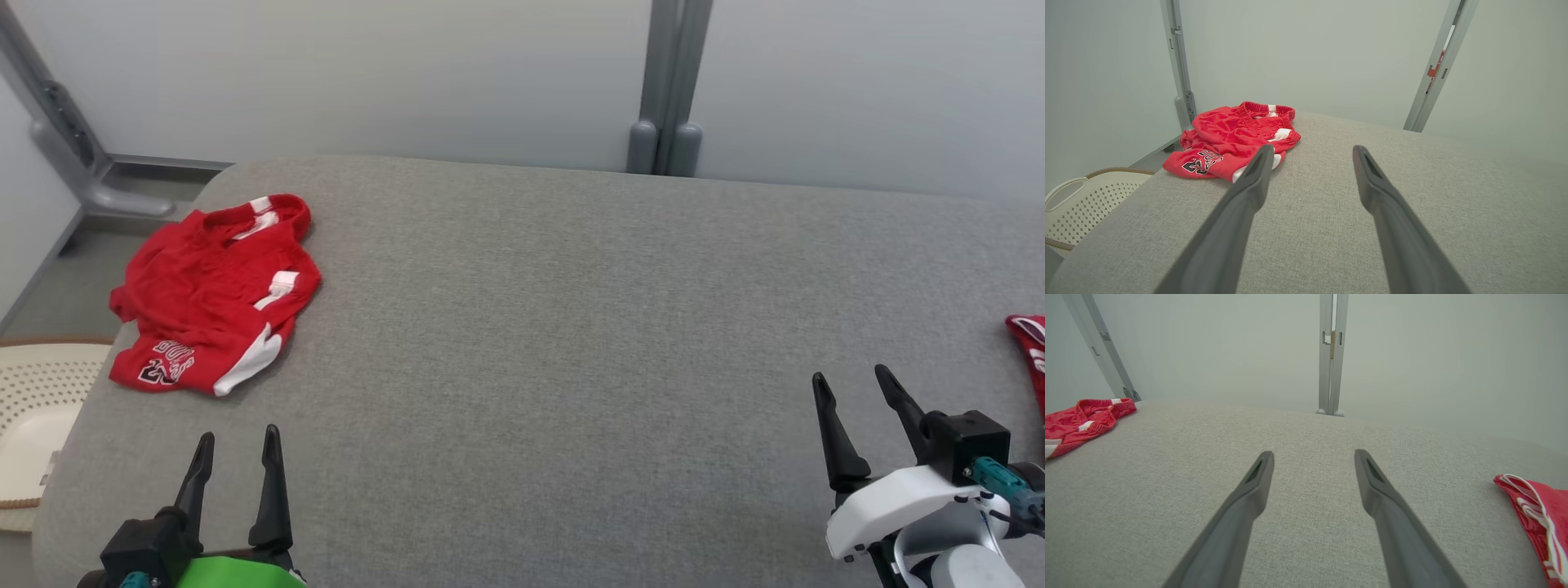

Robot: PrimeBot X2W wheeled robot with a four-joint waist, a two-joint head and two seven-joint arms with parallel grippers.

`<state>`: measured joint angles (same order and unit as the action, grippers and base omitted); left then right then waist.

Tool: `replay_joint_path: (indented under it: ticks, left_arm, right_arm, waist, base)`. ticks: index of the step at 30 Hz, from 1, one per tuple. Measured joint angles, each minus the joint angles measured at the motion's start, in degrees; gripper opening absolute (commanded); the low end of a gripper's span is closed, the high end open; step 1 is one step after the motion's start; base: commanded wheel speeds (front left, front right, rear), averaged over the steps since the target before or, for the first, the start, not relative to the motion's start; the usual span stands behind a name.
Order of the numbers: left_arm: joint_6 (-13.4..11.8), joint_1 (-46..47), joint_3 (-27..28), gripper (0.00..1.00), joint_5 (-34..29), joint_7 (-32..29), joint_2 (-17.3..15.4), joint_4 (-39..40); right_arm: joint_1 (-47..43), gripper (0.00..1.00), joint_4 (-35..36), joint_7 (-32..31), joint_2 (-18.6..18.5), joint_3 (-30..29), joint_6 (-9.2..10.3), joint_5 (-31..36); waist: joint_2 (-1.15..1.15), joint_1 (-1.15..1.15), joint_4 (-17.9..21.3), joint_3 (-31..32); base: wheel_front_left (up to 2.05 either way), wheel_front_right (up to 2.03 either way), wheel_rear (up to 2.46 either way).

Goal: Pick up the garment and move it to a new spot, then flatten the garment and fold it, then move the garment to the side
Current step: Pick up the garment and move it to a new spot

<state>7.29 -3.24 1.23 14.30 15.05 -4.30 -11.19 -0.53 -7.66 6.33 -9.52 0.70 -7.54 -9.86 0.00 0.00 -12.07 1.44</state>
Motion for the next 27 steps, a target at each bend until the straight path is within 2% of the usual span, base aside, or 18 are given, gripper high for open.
replay_joint_path:
  ticks: [10,16,21,27]
  left_arm:
    - [-0.08,-1.12,0.7,1.0,0.03,0.0,-0.48,0.69]
    - [-0.08,-1.41,1.01,1.0,0.22,0.0,-0.55,0.78]
    - [-0.08,-1.82,1.23,1.0,0.25,0.0,-0.55,1.0]
    - [-0.08,-1.87,1.53,1.0,0.37,0.0,-0.41,1.27]
  right_arm:
    - [0.09,1.0,-0.74,0.31,0.93,1.52,0.0,-0.14]
    - [0.23,1.0,-1.01,0.33,0.94,1.7,0.0,-0.4]
    - [0.23,1.0,-0.9,0.3,0.82,1.74,0.0,-0.38]
    - [0.52,1.0,-0.69,0.23,0.53,2.1,0.0,-0.48]
  waist:
    - [0.0,0.0,-8.09,0.4]
    - [0.0,0.0,-11.51,0.58]
    - [0.0,0.0,-12.75,0.48]
    - [0.0,0.0,-12.15,-0.3]
  base:
    - [0.0,0.0,0.0]
    - [0.0,0.0,0.0]
    - [0.0,0.0,0.0]
    - [0.0,0.0,0.0]
